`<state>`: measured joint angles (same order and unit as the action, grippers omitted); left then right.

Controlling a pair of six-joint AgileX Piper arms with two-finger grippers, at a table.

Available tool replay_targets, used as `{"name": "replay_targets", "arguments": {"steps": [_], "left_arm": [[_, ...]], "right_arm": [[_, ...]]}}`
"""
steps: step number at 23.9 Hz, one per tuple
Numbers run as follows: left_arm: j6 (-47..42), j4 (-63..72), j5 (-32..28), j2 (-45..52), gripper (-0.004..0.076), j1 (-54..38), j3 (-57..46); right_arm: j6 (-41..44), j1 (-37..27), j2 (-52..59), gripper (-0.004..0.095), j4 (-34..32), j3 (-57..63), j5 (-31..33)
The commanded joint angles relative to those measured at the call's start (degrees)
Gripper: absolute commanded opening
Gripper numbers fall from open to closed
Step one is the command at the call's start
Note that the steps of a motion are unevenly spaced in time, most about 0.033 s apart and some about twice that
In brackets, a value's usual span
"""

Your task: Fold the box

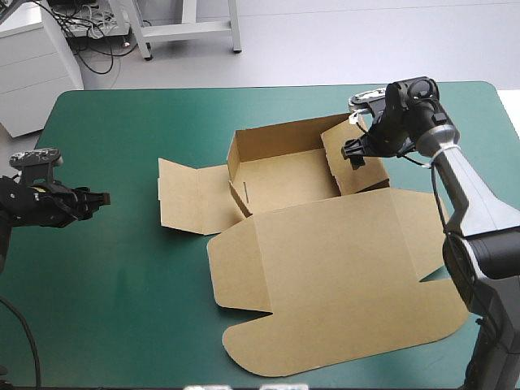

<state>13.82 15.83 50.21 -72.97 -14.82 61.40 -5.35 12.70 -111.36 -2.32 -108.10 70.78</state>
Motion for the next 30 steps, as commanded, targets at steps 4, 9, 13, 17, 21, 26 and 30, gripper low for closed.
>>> {"name": "replay_targets", "arguments": {"steps": [4,9,13,17,21,26,30], "left_arm": [[0.8,2.6,-1.8,1.8,0.0361,0.1,1.7],[1.2,2.8,-1.6,1.8,0.0361,0.1,1.7],[1.3,2.8,-1.5,1.8,0.0361,0.1,1.7],[1.3,2.8,-1.5,1.8,0.0361,0.1,1.7],[1.4,2.8,-1.5,1.8,0.0361,0.1,1.7],[1.4,2.8,-2.1,1.8,0.0361,0.1,1.7],[2.0,2.8,-2.2,1.8,0.0361,0.1,1.7]], "right_arm": [[0.1,-0.6,-2.8,0.0881,1.3,-6.0,-3.6],[0.6,-0.6,-9.0,0.0777,2.3,-12.5,-2.9],[0.5,-0.7,-9.7,0.0554,1.8,-12.7,-1.6],[0.4,-1.0,-9.7,0.0166,-0.8,-12.8,0.7],[1.0,-1.2,-9.7,-0.002,-0.4,-12.8,0.7],[3.5,-1.2,-9.6,-0.0022,0.7,-12.8,0.7],[3.5,-1.2,-9.1,-0.0021,1.5,-12.8,0.7]]}}
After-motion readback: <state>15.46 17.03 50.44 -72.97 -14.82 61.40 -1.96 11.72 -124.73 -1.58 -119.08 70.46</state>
